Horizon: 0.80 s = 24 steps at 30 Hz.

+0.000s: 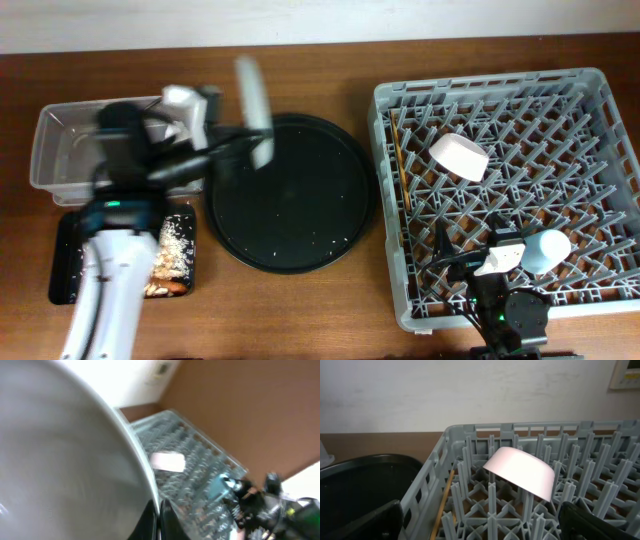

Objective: Sort waste into correct bins and load items into the dishwasher rack
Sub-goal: 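Carry the empty plate to the rack and stand it upright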

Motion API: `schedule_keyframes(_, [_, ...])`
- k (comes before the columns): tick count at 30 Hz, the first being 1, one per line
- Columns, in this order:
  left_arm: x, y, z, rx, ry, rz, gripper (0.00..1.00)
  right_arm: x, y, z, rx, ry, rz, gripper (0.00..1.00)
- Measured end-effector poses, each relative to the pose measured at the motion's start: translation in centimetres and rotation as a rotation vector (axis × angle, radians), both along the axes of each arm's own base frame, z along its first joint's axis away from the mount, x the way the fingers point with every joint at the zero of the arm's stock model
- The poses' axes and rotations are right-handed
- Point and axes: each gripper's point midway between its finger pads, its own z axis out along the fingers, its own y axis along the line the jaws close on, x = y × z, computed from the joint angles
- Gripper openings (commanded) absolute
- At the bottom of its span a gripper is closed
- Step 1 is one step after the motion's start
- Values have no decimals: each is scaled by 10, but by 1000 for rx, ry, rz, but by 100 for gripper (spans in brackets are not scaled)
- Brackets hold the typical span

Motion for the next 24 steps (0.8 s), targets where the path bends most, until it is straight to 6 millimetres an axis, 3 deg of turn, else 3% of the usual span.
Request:
schedule_keyframes(3, [5,-74,31,-100,-79,-49,0,0,0,0,1,1,-1,98])
schedule_keyframes(6, [7,-145,26,-228,-69,-125,0,0,0,0,0,0,-1,98])
schedule_keyframes(8, [16,-182,3,-319,12,-147,0,0,0,0,0,-1,-1,98])
schedule_keyframes(11, [25,-206,-48,-344,209,-135,0,0,0,0,1,-1,-1,98])
schedule_keyframes(12, [33,-210,-79,-344,332,-103,11,0,0,0,1,-1,-1,98])
schedule_keyframes(15, [38,-212,-101,-344,408,-78,93,0,0,0,0,-1,-1,98])
schedule_keyframes(16, [38,-212,-102,-341,411,-78,99,0,0,0,0,-1,-1,98])
schedule_keyframes(17, [38,-212,-102,-336,398,-83,99,0,0,0,0,-1,-1,98])
schedule_keyframes(18, [37,-212,-114,-287,418,-76,99,0,0,0,0,-1,-1,98])
schedule_keyframes(21, [23,-194,-174,-58,589,4,99,0,0,0,0,-2,-1,98])
schedule_keyframes(23, [13,-165,-181,100,590,86,99,0,0,0,0,0,-1,98])
schedule_keyframes(24, [10,-152,-170,153,553,117,99,0,0,0,0,-1,-1,98])
